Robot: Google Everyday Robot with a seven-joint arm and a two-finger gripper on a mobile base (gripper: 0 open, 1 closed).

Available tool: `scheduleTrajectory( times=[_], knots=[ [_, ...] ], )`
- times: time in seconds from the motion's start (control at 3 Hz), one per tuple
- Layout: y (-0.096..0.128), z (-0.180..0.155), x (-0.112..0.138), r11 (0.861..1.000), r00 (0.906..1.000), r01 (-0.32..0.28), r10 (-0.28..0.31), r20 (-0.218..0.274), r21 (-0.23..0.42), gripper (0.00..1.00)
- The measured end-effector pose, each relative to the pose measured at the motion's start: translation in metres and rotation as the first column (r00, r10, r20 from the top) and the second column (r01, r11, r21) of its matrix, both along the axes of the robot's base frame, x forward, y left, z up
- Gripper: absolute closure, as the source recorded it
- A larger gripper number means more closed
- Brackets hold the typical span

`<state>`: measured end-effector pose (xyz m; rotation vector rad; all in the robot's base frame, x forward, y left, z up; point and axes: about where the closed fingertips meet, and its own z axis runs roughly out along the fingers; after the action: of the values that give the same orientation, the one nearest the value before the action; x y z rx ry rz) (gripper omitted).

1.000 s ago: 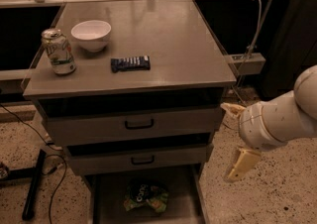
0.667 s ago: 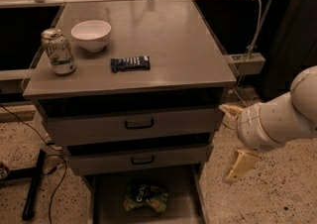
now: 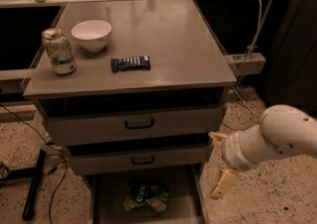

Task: Pick green rice chip bag from bottom drawer and place on counter

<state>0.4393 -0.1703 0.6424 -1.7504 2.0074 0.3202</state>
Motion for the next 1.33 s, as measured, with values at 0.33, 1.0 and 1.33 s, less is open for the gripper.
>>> scheduleTrajectory(
  times=[0.33, 1.0, 1.33],
  knots=[
    [0.0, -0.065, 0.0, 0.999, 0.9999, 0.003, -0.002, -0.013, 0.036, 0.0],
    [0.01, -0.121, 0.003, 0.994, 0.9991, -0.031, 0.028, 0.033, 0.104, 0.0],
    [0.023, -0.16, 0.008, 0.991, 0.9992, -0.039, 0.038, 0.005, 0.128, 0.0]
  ],
)
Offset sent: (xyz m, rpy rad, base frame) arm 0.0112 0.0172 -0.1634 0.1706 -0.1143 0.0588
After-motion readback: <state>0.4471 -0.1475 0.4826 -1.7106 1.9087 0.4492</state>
